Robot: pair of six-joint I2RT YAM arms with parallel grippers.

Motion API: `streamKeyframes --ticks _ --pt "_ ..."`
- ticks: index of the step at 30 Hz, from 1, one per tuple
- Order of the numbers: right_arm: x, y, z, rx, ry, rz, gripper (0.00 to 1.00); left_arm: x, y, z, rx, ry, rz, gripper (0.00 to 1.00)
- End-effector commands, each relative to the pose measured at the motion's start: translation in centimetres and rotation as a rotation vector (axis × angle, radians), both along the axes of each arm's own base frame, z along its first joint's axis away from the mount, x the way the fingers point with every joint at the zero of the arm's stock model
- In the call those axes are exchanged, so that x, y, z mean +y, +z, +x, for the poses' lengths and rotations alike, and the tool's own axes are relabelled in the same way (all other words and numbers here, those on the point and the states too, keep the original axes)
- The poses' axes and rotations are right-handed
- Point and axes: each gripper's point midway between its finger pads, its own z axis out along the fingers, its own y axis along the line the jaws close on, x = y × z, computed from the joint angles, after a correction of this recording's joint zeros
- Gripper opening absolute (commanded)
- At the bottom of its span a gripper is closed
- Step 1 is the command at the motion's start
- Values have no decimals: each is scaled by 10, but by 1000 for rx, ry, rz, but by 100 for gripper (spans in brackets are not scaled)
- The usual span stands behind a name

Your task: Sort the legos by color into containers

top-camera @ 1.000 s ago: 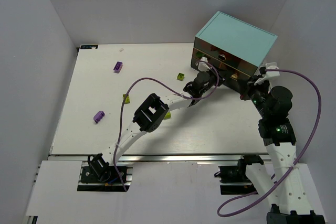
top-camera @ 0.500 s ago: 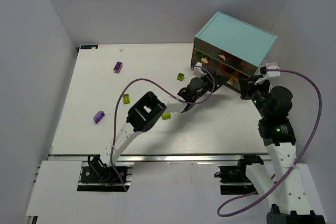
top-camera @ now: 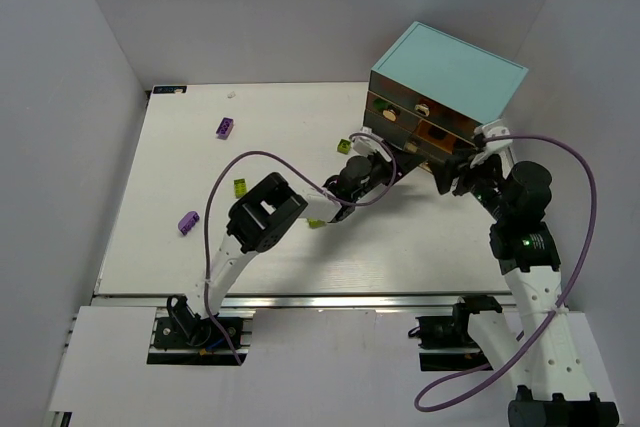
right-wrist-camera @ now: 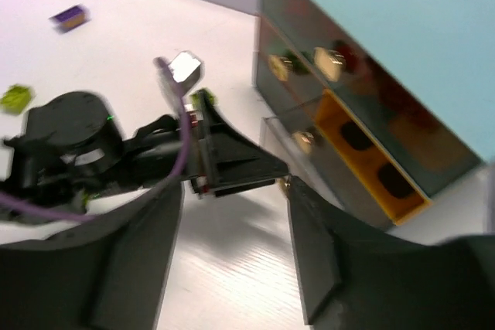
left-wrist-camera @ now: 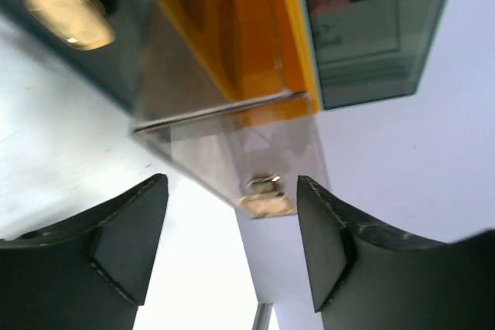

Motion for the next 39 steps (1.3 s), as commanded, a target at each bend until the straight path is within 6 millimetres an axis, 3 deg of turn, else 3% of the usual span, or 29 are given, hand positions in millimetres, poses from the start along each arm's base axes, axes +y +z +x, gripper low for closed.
streamKeyframes --ticks 1,2,3,6,7,8,9,12,13,14,16,17,18,19,20,21,22,23,25,26,27,28,30,31,32,34,37,39 --pt "31 -5 -20 -78 249 -119 70 16 72 -5 -89 13 -63 77" --pt "34 -8 -23 -73 285 -133 80 20 74 -8 -89 13 -59 79" --pt "40 -11 -28 -72 339 -143 82 24 74 -12 -88 14 -50 82" --pt "56 -17 -45 -80 494 -178 89 62 78 -31 -86 42 -7 82" --pt "59 -19 -49 -76 532 -185 89 68 58 -34 -68 52 39 82" --pt "62 -21 -53 -92 575 -212 89 79 82 -40 -102 68 27 82" --pt "68 -24 -62 -78 641 -201 88 87 84 -44 -110 75 60 79" --pt "76 -16 -67 -108 718 -206 79 127 97 -51 -142 150 238 68" --pt "76 -14 -67 -114 731 -216 76 145 79 -52 -117 170 381 49" --pt "77 -3 -65 -137 736 -230 68 166 109 -55 -159 216 390 39" --pt "80 -6 -59 -92 771 -239 58 205 106 -56 -206 287 568 20" --pt "81 -5 -55 -75 776 -238 51 218 108 -61 -222 303 615 18" --pt "88 -4 -47 -39 791 -230 48 247 131 -60 -286 366 665 18" --pt "90 -7 -41 1 784 -220 46 262 122 -68 -278 359 752 18" --pt "98 -19 -32 63 800 -209 46 277 128 -68 -297 387 792 19" --pt "105 -24 -23 101 776 -228 49 306 124 -75 -312 409 923 26" --pt "119 -33 -23 135 795 -240 50 317 124 -78 -323 417 977 26" --pt "125 -54 -12 209 783 -257 54 330 124 -81 -336 435 1029 39" --pt "147 -72 -2 260 734 -323 65 369 117 -89 -332 512 1180 57" --pt "146 -94 13 312 665 -374 68 381 115 -92 -330 539 1221 69" --pt "152 -100 19 324 646 -397 72 392 105 -97 -325 540 1284 74" --pt "172 -117 18 374 660 -403 79 400 111 -101 -331 558 1285 77" --pt "183 -135 25 430 626 -441 89 409 113 -107 -334 550 1326 81" --pt "195 -131 29 444 618 -426 89 416 116 -111 -331 571 1327 82" --pt "200 -152 32 506 627 -443 89 422 115 -114 -327 586 1332 82" --pt "219 -163 36 517 654 -468 89 437 110 -123 -331 619 1336 83" --pt "234 -169 39 470 718 -529 89 441 112 -132 -352 627 1283 86" --pt "242 -179 29 406 866 -591 89 445 119 -135 -365 651 1249 87"
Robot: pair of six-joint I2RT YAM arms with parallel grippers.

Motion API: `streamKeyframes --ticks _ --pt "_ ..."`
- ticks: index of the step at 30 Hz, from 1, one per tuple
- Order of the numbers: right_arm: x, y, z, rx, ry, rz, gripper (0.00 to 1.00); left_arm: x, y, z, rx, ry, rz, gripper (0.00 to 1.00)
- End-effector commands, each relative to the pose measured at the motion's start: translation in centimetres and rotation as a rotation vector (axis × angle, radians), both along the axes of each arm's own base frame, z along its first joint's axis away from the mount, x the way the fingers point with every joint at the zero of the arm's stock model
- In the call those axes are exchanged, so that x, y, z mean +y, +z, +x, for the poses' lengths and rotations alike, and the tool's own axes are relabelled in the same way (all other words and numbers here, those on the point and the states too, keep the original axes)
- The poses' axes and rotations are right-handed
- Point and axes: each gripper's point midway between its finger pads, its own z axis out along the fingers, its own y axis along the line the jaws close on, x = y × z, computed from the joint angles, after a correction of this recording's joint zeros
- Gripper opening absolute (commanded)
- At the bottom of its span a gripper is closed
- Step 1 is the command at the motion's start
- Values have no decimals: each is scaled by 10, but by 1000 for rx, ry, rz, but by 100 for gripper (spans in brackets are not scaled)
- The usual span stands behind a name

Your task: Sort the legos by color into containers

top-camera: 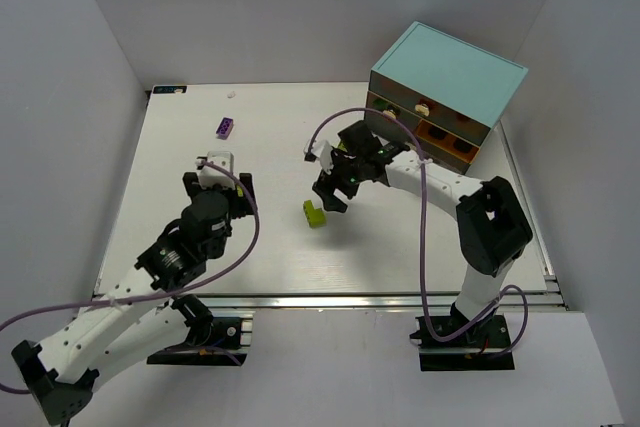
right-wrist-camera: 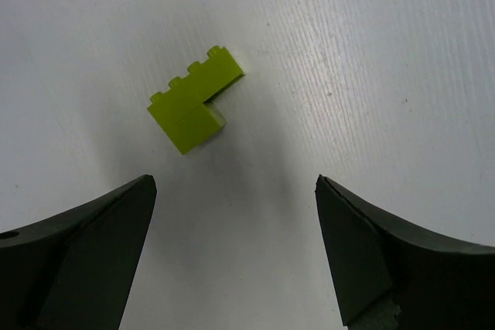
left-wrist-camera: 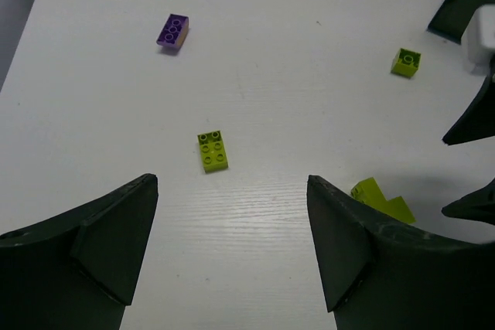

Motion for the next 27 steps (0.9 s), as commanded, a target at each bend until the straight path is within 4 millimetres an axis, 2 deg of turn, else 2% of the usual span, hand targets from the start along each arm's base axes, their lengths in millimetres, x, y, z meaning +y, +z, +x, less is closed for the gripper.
streamKeyframes --ticks 1,2,6,11,15,27 --pt "15 13 3 -115 191 23 89 13 9 -6 -40 26 0 87" --pt "17 11 1 -175 307 24 89 10 9 -6 -39 13 -9 88" --pt "12 -5 -19 -256 575 -17 89 1 4 -5 -12 -23 -3 87" --pt "10 -25 -26 -276 741 -56 89 1 7 -6 -24 -33 -17 88" --pt "17 -40 -31 -254 792 -65 89 6 18 -10 -63 -26 -47 88" --pt "41 -51 -25 -240 757 -54 89 5 23 -12 -79 -42 -65 88"
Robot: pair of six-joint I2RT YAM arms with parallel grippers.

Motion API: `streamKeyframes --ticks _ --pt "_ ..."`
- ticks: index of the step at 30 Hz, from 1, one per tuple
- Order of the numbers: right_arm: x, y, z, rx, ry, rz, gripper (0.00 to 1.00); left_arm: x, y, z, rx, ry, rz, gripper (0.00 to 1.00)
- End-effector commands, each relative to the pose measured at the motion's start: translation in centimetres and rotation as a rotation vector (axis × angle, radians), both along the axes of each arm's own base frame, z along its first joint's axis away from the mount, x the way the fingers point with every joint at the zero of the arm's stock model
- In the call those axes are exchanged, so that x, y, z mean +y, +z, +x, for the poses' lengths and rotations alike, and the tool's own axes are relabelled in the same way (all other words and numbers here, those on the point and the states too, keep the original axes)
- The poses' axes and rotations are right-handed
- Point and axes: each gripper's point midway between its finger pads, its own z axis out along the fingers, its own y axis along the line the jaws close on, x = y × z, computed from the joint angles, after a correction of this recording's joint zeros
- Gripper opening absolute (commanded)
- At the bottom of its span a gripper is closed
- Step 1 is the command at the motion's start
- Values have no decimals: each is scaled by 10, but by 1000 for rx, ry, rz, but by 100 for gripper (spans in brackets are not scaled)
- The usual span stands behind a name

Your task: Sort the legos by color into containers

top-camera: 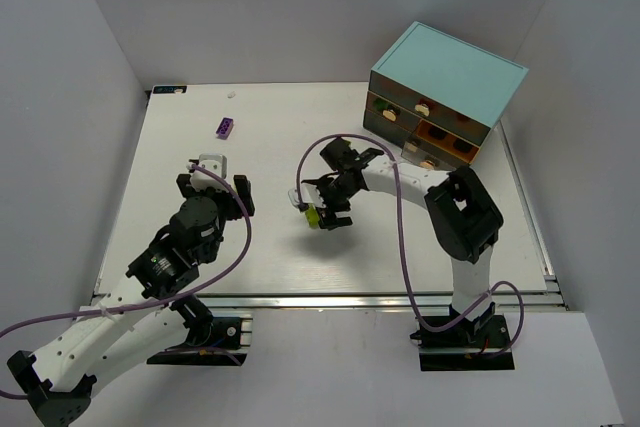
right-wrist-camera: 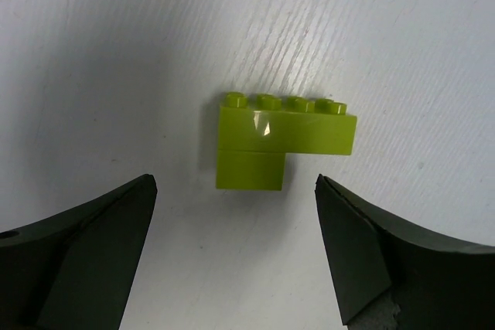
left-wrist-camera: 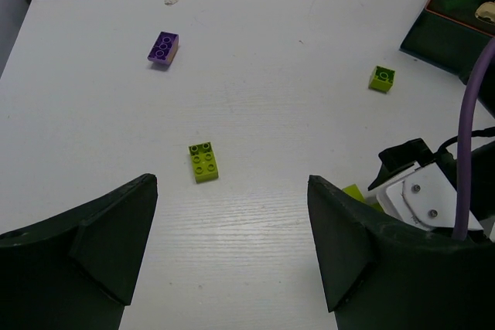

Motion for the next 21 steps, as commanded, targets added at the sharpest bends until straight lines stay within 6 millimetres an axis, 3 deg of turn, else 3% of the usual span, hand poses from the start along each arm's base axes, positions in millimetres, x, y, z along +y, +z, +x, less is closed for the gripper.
streamKeyframes --ticks 1,10,13,16,17,21 --pt "19 5 6 -5 3 42 88 -2 3 -2 -11 -19 -6 88" --pt "27 -8 8 16 -38 8 75 -3 4 -2 -15 -31 -10 88" --pt "30 -8 10 19 -52 8 63 -5 4 -2 -16 -35 -13 88" --pt "32 -6 10 26 -64 10 40 -6 3 -2 -12 -42 -10 88" --pt "33 -5 11 24 -63 14 27 -7 2 -1 -10 -43 -9 88" --pt "31 0 6 30 -63 23 9 -10 0 -1 -7 -54 -16 88"
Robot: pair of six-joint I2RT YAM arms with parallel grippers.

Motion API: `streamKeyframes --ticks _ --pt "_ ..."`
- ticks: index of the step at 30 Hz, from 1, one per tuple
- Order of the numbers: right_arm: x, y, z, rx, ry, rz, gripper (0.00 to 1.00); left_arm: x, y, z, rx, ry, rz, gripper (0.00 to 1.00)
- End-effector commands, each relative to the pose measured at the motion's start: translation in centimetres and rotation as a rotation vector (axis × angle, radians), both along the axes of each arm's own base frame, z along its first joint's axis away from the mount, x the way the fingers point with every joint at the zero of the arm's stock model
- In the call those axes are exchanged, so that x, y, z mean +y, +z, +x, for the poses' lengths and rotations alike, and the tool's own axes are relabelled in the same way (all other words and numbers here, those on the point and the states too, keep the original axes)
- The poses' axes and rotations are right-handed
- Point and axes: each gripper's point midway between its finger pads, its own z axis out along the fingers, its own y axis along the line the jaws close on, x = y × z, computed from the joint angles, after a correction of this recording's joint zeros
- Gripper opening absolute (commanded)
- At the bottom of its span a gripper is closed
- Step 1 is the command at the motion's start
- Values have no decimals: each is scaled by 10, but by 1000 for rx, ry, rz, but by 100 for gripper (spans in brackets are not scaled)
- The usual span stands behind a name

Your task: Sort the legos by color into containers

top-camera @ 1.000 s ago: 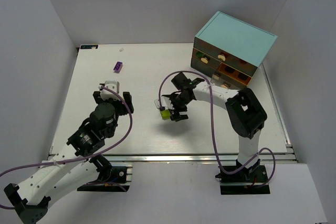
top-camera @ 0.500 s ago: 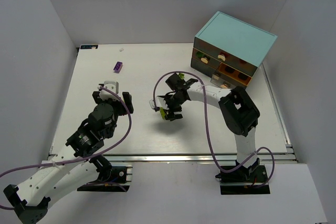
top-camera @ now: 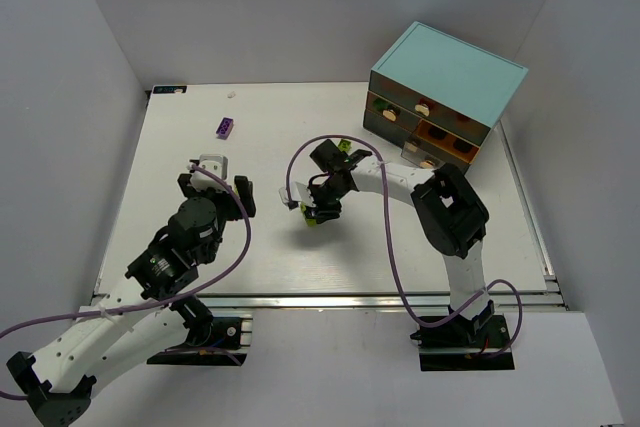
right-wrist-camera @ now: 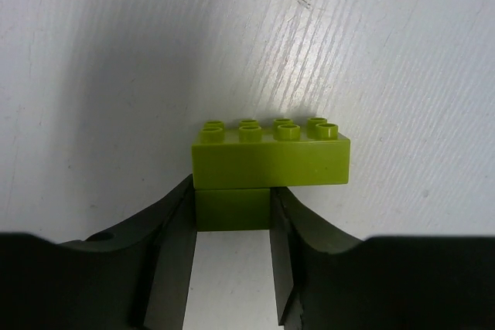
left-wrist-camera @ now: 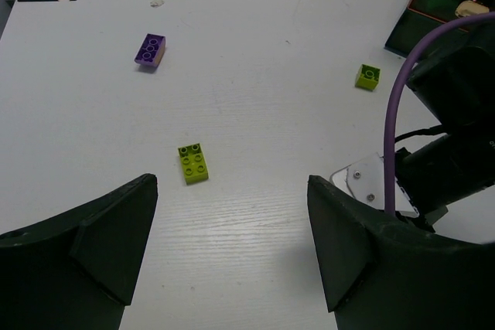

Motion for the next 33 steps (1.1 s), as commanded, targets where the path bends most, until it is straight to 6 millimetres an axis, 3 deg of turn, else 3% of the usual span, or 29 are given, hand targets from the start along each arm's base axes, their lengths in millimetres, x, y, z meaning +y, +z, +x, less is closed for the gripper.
streamKeyframes --ticks 1,4,5,7,8,10,11,17,27,33 --pt "10 18 0 0 -11 47 6 -9 -2 0 2 -43 -11 87" --pt "7 38 -5 22 -41 81 0 -24 -4 -2 9 -122 -33 87" --pt "6 58 -4 2 -63 121 0 -31 -6 -3 19 -152 -40 87" --pt "-4 64 -15 15 -80 145 0 -46 -3 -6 35 -215 -79 88" --pt "-7 87 -17 -9 -102 189 0 -60 -6 -9 65 -284 -95 88" --pt "-13 96 -24 -9 -121 230 0 -76 -4 -14 98 -342 -156 90" --pt "-16 116 -29 -34 -122 270 0 -87 -7 -20 125 -400 -186 91" --pt "-35 156 -55 -36 -138 374 0 -124 -13 -33 199 -525 -398 92" --pt "-49 189 -80 -67 -119 470 0 -178 11 -33 240 -698 -617 92" --pt "-51 202 -85 -92 -109 512 0 -190 -4 -32 321 -699 -657 90"
